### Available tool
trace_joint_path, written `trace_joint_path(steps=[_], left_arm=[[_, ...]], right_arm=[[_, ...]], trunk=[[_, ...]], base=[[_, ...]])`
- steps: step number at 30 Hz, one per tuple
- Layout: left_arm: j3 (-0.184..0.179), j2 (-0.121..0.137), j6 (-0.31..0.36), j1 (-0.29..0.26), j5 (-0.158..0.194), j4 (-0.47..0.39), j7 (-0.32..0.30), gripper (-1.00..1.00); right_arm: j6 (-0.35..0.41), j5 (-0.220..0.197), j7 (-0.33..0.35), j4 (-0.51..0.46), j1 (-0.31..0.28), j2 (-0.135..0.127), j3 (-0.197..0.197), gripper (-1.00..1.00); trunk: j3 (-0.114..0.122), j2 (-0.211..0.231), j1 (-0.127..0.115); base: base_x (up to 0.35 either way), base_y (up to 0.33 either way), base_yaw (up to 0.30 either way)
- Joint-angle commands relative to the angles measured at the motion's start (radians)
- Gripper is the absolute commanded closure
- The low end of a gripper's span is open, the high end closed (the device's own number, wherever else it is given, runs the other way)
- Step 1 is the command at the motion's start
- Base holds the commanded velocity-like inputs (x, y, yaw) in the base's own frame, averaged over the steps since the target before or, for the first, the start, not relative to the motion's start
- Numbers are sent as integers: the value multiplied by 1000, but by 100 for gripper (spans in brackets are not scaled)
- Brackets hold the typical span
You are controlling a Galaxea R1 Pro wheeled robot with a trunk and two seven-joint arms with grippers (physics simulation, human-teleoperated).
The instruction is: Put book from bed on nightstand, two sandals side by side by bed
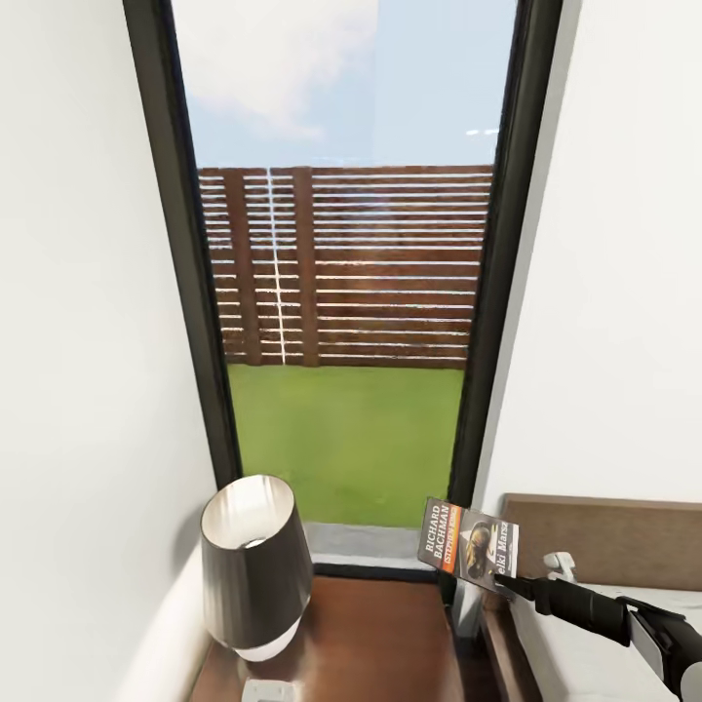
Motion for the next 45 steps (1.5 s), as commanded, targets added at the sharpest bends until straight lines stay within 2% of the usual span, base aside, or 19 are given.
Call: trace_joint_path(steps=[1, 29, 45], left_arm=[[-7, 0, -4, -1, 10, 2, -2, -100], [-7, 0, -5, -1, 10, 2, -1, -100], [-7, 0, -6, -1, 10, 2, -1, -100]], right_arm=[[10, 3, 4, 0, 0, 0, -7, 100], [10, 3, 5, 0, 0, 0, -7, 100], [9, 4, 4, 0, 0, -1, -7, 100]], trunk=[[0, -1, 1], [0, -1, 1], [0, -1, 1]], base=[[254, 56, 0], [150, 7, 0], [27, 0, 0]])
